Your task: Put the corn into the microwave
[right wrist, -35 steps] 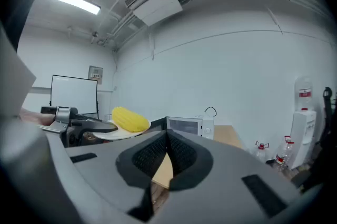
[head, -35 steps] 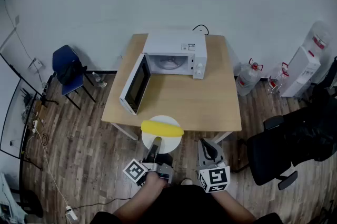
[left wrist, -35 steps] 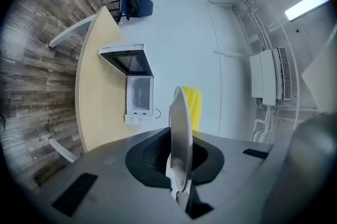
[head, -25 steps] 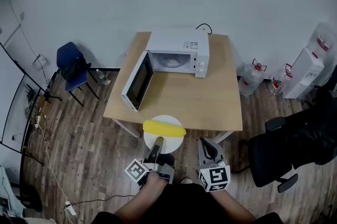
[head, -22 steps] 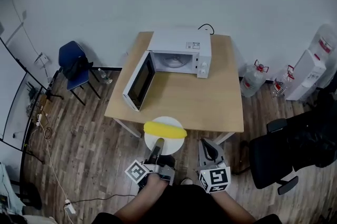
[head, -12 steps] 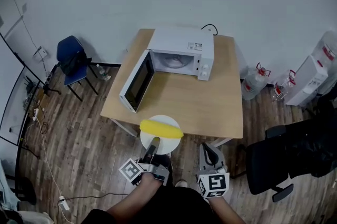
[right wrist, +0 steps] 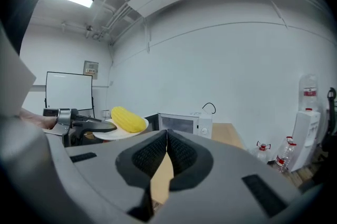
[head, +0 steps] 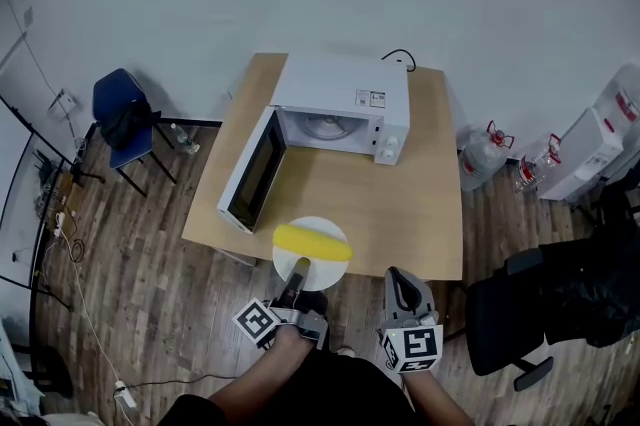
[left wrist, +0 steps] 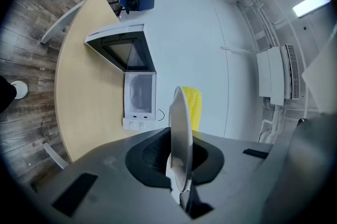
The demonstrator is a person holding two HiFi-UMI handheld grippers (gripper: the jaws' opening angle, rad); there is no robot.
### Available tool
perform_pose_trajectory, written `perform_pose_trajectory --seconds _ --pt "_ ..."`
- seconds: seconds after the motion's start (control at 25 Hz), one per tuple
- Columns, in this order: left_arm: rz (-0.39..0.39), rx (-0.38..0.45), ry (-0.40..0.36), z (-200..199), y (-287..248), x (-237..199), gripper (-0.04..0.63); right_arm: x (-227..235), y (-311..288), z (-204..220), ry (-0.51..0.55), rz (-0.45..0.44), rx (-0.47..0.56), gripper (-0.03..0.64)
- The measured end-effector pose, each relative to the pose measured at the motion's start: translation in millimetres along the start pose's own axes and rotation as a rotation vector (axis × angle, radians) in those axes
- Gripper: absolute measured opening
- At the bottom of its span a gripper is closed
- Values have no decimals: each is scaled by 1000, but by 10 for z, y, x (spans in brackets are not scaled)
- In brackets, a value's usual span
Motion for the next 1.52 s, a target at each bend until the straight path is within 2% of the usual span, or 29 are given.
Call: perform_pose_trajectory --seconds 0.08,0.28,0.68,0.84,0.92,1.04,1.16,1.28,1.44,1.52 --pt "7 -17 -4 -59 -188 16 18 63 -177 -107 2 1 -1 60" --pt "4 -21 40 -226 -540 -56 18 185 -555 -300 -4 21 -5 60" --pt "-27 -101 15 -729 -1305 -307 18 166 -1438 -381 -8 52 -38 60" --pt "-40 -158 -8 -833 -1616 -534 18 218 -1732 -396 -37 87 -27 60" --pt "-51 -176 13 -877 -1749 -657 18 242 -1855 -362 -42 110 -46 60" --pt "-68 -172 65 -956 -1882 -815 18 245 -1995 -312 -47 114 -69 60" --pt "-56 -178 77 -1001 -2022 -888 18 281 -2127 -288 -49 105 -73 60" --pt "-40 -167 71 -1018 -2157 -941 18 340 -2252 -320 -38 96 -50 60" --pt "-73 -136 27 -1082 -2339 -1104 18 405 -2459 -332 -27 75 -45 60" --pt "-76 -114 29 -1095 -2440 -1127 18 465 -2519 -361 -28 73 -21 60"
Point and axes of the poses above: the fingertips, and each gripper's own axes: y backward along the fingers, x to its right, z out of its underside, the point moved 2 cm from there along y, backward along the fingers, and after that the axes turned 2 degrees about -z, right-handed, at the moved point
